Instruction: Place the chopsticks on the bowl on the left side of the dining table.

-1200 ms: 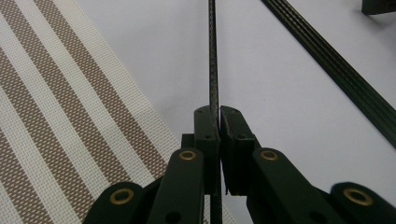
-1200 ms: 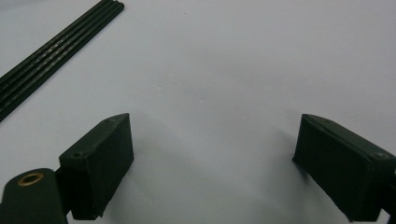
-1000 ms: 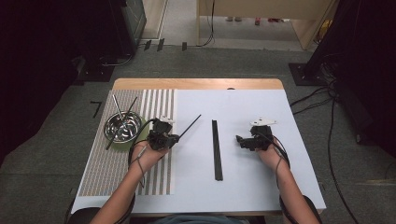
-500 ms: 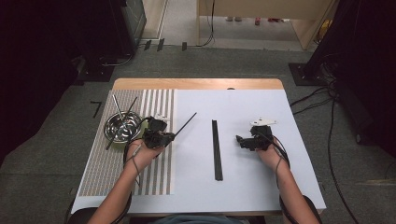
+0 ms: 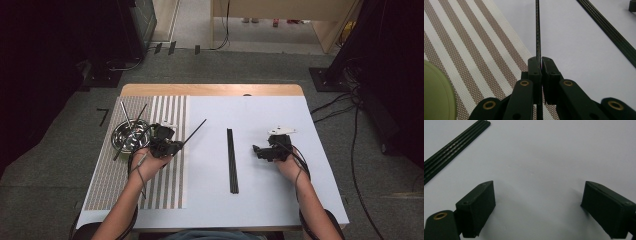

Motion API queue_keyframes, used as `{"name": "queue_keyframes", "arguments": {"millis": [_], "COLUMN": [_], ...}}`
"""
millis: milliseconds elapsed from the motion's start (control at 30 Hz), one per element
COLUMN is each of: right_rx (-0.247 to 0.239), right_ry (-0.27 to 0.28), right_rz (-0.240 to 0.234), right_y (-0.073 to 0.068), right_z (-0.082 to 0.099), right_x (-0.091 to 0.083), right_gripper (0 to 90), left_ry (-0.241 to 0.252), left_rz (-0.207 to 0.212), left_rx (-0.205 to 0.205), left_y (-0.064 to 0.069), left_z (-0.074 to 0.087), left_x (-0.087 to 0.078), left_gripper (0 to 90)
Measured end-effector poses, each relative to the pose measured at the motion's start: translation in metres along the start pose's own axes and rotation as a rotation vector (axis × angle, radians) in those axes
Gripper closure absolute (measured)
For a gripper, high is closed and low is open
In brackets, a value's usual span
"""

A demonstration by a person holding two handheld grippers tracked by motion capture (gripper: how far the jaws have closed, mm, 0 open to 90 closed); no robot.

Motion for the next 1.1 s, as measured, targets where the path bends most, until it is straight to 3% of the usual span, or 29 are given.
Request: {"name": "queue_keyframes", "arguments": {"millis": [1100], "right_rx": [0.0], "right_ry": [0.0], "right_rz": [0.0], "right_y": [0.0], "right_z": [0.0], "right_x": [0.0], "right_gripper": [11.2], "left_ry": [0.018], "left_rz": [-0.024], "left_rx": [-0.03], "left_y": [-0.02], "left_z": [-0.001], "left_x": [-0.022], "left_gripper": [87.4]}}
Point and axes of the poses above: each handheld gripper's, and its own axes: x roughly forward along the jaws, z roughly out of its underside, y roughly to its right, the point moved 9 cm from there along x, roughly forward along the jaws, and after that the axes turned 9 degrees about z, right-handed, at the moved point
